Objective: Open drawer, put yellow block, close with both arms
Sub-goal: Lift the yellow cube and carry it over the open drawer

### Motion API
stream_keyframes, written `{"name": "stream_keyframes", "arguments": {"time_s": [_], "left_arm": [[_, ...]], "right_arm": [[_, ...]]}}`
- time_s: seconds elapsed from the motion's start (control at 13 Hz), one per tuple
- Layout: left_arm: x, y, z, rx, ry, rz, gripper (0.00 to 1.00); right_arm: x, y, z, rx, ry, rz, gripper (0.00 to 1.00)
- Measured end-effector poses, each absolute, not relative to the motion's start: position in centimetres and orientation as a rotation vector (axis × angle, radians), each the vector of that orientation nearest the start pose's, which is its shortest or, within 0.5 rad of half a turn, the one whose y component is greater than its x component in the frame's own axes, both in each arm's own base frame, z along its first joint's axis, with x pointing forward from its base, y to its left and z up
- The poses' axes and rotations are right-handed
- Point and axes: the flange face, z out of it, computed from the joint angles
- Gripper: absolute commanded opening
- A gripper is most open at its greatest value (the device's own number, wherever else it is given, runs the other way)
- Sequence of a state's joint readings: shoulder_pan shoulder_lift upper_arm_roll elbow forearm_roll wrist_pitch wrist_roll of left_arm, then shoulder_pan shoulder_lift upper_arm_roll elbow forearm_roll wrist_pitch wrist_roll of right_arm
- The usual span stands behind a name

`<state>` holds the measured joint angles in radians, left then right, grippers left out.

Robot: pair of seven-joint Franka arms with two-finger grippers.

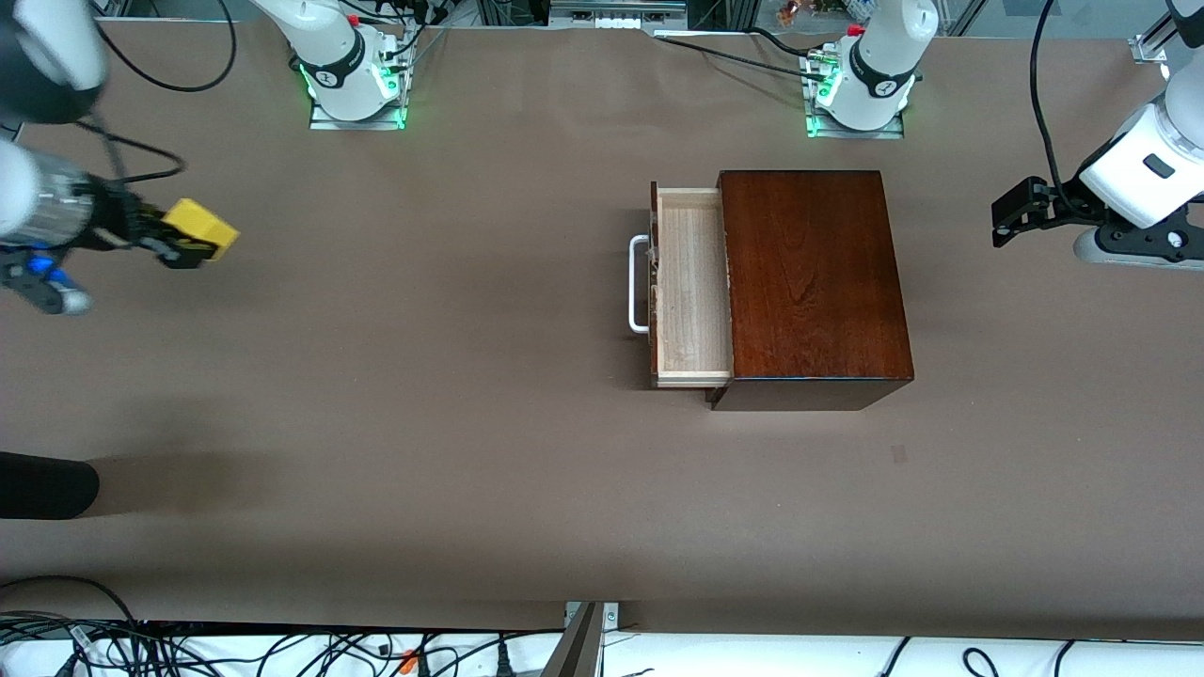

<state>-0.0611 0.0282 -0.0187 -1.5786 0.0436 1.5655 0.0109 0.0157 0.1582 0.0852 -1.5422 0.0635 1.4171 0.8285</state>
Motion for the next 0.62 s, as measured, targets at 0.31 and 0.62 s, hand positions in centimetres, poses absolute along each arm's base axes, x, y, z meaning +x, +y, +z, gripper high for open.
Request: {"name": "stream_keyframes", "arguments": {"time_s": [0.31, 0.62], "left_arm": [[56.2, -4.2, 60.2, -3.093, 0.146, 0.069, 1.0], [56.2, -4.3, 60.0, -3.093, 0.149, 0.073, 1.0]], "right_arm": [[55.0, 20.1, 54.5, -2.759, 1.519, 0.445, 0.05], [51.4, 34.6, 53.2, -2.557, 1.781, 0.351, 0.02]]}}
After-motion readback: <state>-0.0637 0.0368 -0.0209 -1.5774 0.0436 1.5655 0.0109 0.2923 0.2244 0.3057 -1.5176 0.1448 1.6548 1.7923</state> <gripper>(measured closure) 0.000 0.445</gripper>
